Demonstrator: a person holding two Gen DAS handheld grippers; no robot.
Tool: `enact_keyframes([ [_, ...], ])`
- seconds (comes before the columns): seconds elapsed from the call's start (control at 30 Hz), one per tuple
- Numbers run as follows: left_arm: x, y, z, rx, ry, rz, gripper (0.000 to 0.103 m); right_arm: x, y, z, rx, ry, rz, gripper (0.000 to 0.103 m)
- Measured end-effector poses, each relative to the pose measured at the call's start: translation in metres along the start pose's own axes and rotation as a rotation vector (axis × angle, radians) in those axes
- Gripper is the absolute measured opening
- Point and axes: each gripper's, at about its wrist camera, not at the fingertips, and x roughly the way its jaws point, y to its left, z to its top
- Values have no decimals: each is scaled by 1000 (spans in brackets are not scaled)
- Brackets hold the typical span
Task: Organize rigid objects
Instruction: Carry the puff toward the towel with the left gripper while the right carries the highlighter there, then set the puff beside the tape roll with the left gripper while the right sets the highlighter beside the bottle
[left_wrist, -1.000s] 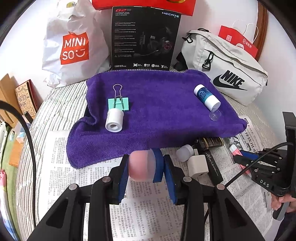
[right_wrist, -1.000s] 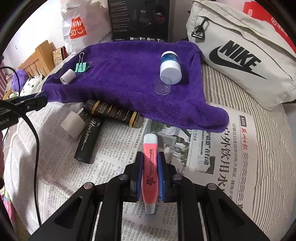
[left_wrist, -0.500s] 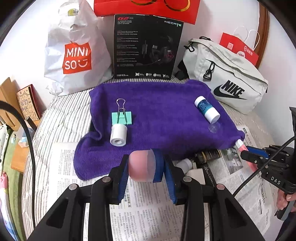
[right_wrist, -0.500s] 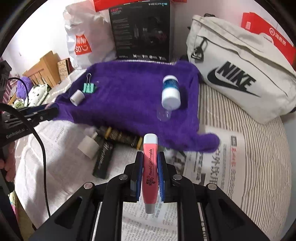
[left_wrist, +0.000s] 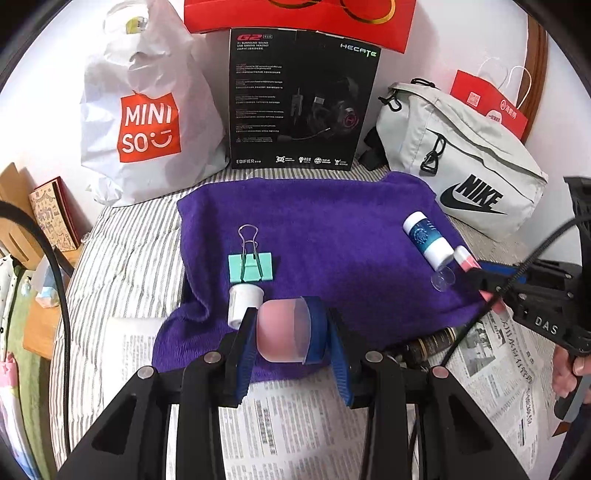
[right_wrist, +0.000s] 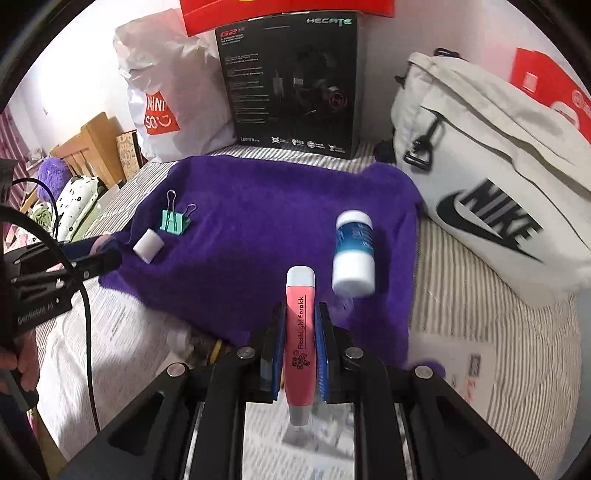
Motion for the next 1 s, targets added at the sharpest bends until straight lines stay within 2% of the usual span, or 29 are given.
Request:
enact_keyframes([
  [0.23, 19, 5, 14, -8, 16, -1, 35, 31, 5, 14, -8, 37, 21, 15],
  [0.57, 38, 16, 24, -19, 27, 0, 35, 69, 10, 17, -33, 96, 27, 15],
  [0.87, 56, 16, 22, 0, 67, 0, 35, 79, 11, 14, -43, 100, 30, 15],
  [1.0, 58, 13, 25, 7, 58, 0, 35, 78, 8, 12, -49, 97, 33, 15],
])
